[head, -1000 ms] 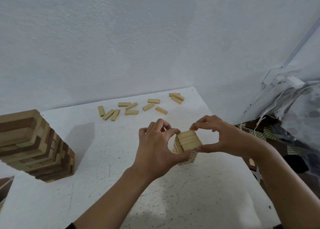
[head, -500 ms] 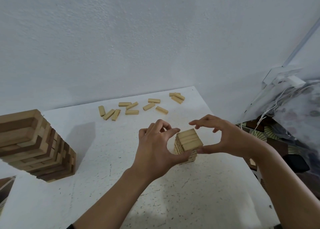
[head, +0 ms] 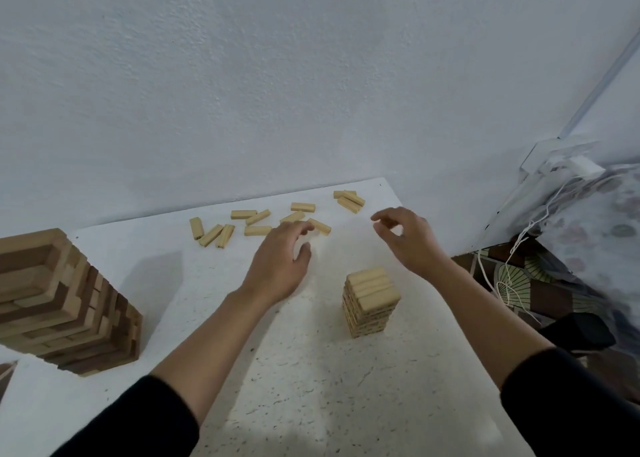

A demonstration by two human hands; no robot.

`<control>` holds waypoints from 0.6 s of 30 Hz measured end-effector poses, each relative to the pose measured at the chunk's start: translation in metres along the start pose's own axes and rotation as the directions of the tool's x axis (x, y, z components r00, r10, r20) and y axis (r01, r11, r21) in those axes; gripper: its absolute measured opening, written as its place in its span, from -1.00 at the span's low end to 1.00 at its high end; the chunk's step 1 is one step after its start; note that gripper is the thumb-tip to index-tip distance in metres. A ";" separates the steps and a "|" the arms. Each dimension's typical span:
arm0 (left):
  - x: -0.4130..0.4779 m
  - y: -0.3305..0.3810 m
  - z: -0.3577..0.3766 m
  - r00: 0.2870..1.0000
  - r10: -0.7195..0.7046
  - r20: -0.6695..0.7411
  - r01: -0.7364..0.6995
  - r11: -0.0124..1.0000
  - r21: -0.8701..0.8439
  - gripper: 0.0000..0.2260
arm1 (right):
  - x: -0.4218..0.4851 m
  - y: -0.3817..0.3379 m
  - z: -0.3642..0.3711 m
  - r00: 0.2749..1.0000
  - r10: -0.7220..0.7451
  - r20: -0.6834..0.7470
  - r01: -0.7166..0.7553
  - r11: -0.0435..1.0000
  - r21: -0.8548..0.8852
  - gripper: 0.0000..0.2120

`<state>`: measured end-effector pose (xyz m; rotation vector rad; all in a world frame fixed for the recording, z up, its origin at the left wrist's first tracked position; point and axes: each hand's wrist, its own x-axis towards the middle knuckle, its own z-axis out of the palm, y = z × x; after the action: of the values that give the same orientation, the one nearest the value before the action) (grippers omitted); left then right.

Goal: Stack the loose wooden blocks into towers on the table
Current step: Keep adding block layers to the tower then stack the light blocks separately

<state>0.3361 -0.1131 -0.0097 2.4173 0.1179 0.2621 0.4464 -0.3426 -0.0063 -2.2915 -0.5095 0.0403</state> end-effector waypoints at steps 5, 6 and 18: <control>0.025 -0.009 0.031 0.959 0.079 0.272 -0.171 0.926 0.335 -0.51 | 0.052 0.011 0.029 0.979 -0.133 0.156 0.187 0.894 -0.407 -0.56; 0.026 -0.010 0.034 0.956 0.054 0.289 -0.161 0.918 0.361 -0.50 | 0.060 0.011 0.032 0.972 -0.134 0.191 0.208 0.871 -0.445 -0.55; 0.011 -0.028 0.030 0.976 0.136 0.169 -0.187 0.925 0.330 -0.59 | 0.066 0.010 0.043 0.951 -0.152 0.269 0.259 0.868 -0.424 -0.53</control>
<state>0.3532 -0.1097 -0.0485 2.7915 -0.1124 0.1494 0.5031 -0.2944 -0.0356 -2.6907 -0.9716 0.0858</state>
